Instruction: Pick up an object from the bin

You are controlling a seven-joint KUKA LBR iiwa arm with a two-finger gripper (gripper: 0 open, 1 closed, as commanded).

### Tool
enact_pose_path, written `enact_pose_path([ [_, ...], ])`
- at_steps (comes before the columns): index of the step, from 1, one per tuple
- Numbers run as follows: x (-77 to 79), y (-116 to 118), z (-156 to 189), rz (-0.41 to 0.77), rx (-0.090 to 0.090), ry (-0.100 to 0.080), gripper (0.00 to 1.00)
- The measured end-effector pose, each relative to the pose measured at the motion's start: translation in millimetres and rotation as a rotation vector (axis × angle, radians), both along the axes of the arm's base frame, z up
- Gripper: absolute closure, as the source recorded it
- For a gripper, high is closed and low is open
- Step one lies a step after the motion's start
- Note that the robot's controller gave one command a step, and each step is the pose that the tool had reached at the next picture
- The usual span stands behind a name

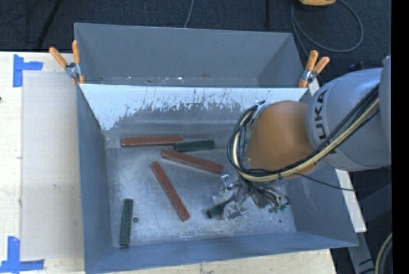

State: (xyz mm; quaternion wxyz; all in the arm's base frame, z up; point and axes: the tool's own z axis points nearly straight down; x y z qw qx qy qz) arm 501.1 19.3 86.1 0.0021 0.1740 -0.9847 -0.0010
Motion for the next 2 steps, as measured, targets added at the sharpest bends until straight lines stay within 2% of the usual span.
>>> enact_pose_path([
  [1, 0.1, 0, 20, 0.001, -0.001, 0.001, 1.0],
  [2, 1.8, 1, 32, 0.001, -0.001, -0.005, 1.0],
])
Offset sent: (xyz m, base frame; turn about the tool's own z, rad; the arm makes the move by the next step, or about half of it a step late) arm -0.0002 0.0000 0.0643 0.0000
